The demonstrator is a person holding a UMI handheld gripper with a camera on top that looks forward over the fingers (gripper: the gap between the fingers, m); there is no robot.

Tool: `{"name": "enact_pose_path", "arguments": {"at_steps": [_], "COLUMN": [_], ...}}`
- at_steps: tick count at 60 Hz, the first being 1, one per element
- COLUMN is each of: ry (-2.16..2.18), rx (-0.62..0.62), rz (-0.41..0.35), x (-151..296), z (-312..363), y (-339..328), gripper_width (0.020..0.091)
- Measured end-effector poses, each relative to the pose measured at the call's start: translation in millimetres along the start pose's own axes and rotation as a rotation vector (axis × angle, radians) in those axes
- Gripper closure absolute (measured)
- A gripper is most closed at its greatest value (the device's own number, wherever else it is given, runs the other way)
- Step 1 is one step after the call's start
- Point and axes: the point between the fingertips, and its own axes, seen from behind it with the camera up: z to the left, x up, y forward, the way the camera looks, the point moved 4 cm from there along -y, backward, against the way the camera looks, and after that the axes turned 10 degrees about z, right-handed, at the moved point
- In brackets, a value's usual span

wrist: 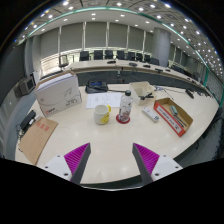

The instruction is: Pour water

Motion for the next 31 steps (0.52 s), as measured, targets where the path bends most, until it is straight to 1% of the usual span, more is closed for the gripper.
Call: {"name": "enact_pose_path", "arguments": {"at_steps": [10,14,31], "ry": [-0.027,-0.048,-0.103], "rx": [0.028,0.020,-0.003], "rz": [0.013,0.017,0.015], "x": [-16.7,-20.3,-21.0], "z": [18.2,19.6,22.6], "y": [-10.9,-12.5,-19.9], "gripper_width": [0.0243,0.0242,0.0239]}}
